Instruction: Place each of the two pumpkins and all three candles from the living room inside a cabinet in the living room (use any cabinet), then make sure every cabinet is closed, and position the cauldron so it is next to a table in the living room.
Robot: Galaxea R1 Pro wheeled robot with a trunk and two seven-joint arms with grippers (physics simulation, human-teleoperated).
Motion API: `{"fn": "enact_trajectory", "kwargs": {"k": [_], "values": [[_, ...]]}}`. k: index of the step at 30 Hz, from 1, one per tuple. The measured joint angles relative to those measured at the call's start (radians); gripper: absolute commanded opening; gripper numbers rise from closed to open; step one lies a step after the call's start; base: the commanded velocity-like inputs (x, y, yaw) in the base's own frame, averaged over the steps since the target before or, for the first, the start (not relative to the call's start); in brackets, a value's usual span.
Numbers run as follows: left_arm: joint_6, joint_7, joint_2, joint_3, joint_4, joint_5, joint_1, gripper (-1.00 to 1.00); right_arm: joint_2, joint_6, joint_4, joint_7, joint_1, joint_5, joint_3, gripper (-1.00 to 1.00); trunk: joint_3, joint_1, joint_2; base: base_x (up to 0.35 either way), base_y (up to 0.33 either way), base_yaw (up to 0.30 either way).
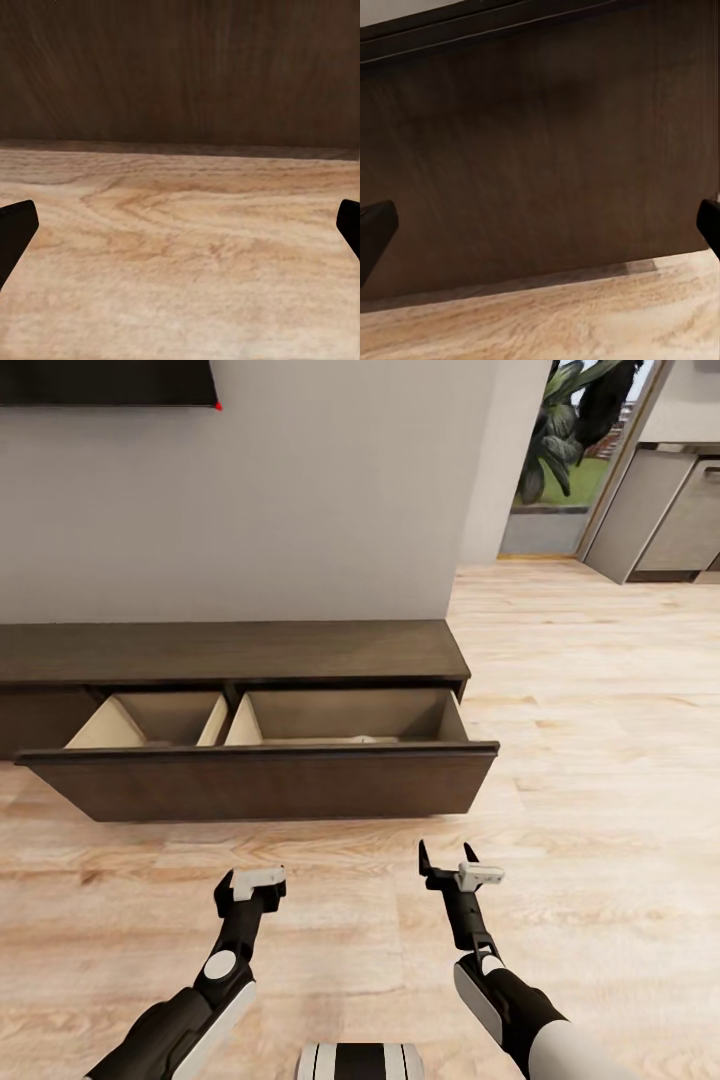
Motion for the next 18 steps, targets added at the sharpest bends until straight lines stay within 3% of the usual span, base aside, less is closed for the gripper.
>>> {"fn": "enact_trajectory", "kwargs": {"k": [18], "values": [[0.003, 0.0, 0.0, 0.012, 0.01, 0.0, 0.0, 1.0, -0.001, 0.006, 0.001, -0.001, 0.0, 0.003, -0.001, 1.0, 0.0, 0.0, 0.0, 0.281, 0.0, 0.0]]}}
